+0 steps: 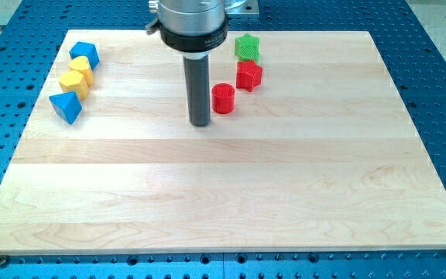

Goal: Slide the red circle closely to the red star

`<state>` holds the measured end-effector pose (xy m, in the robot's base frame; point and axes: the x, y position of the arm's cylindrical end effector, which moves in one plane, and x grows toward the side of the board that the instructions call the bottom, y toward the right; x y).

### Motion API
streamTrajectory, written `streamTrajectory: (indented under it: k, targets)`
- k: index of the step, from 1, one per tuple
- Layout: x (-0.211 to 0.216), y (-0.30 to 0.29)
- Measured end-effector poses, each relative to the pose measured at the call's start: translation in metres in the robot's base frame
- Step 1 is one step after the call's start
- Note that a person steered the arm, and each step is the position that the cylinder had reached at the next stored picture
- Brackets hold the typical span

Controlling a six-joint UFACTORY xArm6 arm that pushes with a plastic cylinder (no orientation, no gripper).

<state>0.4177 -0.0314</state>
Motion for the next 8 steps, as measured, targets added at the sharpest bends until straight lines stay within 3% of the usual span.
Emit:
streamTrajectory:
  k: [2, 3, 4, 5, 8]
  targets:
    - [0.016, 0.058]
    - [0.037, -0.031]
    - [-0.019, -0.022]
    - [-0.031, -0.007]
    - [-0.004, 0.046]
